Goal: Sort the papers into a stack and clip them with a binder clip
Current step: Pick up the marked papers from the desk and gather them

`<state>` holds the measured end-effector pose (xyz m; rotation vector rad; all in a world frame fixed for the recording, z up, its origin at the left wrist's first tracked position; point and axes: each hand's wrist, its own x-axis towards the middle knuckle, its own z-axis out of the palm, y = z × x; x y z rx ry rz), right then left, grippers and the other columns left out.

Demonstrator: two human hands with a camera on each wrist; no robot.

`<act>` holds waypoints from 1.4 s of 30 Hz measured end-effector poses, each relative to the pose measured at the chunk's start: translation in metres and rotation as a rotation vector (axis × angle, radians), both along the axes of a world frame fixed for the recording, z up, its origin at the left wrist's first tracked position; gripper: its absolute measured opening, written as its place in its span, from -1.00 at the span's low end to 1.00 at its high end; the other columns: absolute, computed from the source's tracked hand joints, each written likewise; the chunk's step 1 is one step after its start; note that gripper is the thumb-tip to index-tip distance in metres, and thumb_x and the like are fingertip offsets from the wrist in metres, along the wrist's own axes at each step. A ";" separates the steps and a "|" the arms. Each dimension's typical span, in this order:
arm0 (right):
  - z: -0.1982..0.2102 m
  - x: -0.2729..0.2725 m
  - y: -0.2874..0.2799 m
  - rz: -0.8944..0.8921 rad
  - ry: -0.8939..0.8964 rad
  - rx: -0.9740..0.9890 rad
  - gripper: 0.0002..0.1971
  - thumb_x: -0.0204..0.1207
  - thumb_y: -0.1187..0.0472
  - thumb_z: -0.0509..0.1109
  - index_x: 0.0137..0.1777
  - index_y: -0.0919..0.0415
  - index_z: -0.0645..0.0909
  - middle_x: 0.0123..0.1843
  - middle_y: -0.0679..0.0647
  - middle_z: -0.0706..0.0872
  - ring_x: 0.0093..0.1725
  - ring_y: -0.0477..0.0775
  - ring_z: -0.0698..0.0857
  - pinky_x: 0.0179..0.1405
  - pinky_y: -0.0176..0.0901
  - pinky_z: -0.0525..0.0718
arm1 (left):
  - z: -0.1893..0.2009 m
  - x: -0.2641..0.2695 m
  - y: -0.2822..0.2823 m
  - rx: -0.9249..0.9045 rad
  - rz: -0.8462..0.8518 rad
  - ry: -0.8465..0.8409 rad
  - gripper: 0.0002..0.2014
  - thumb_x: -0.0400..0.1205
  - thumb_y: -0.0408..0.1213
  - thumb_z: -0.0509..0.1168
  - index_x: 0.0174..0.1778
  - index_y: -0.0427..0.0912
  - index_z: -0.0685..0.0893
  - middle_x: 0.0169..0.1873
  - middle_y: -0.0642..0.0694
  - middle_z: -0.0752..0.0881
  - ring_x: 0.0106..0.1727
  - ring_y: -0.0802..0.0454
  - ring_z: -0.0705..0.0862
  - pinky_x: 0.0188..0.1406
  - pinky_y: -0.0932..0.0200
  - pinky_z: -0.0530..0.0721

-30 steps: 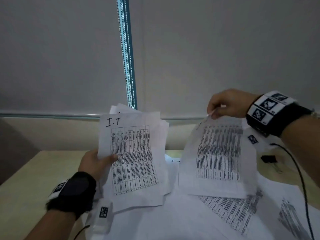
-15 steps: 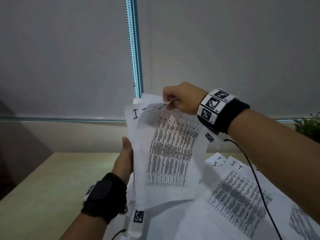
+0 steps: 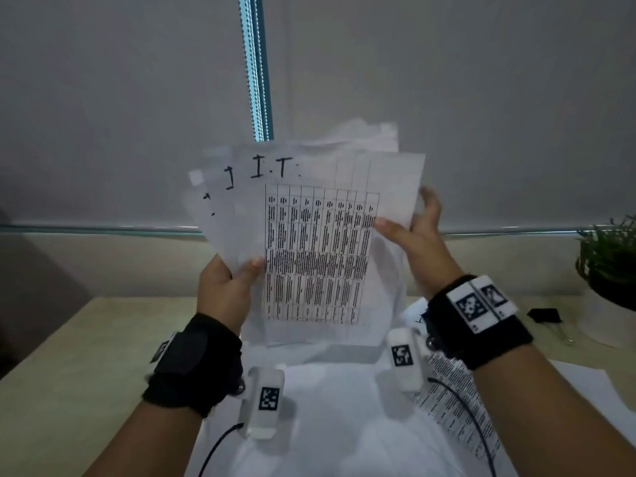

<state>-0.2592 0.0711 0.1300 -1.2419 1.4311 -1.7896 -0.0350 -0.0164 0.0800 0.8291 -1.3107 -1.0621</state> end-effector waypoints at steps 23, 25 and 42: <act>-0.081 0.018 0.009 -0.175 -0.052 0.117 -0.40 0.47 0.45 0.36 0.43 0.07 0.23 0.20 -0.02 0.57 0.16 -0.11 0.60 0.15 -0.25 0.55 | -0.030 -0.010 0.010 -0.039 -0.086 -0.177 -0.69 0.57 -0.31 0.38 0.23 -0.12 0.59 -0.01 0.11 0.74 0.08 0.19 0.71 -0.05 0.41 0.64; -0.092 0.012 0.012 -0.356 -0.163 0.147 -0.27 0.42 0.50 0.34 0.51 0.04 0.15 0.34 0.10 0.44 0.34 0.08 0.48 0.22 -0.14 0.49 | -0.025 -0.012 0.008 -0.027 -0.037 -0.129 -0.78 0.60 -0.37 0.35 0.13 -0.04 0.65 -0.10 0.19 0.74 -0.08 0.33 0.71 -0.13 0.43 0.64; -0.065 -0.008 0.033 -0.081 -0.214 0.013 -0.75 0.43 0.52 0.35 -0.01 0.21 0.67 -0.20 -0.05 0.84 -0.17 -0.10 0.80 -0.23 -0.33 0.70 | -0.019 0.018 -0.004 -0.010 0.065 -0.102 -0.25 0.43 -0.37 0.50 0.47 -0.03 0.27 0.33 -0.08 0.56 0.24 0.00 0.61 0.25 0.02 0.58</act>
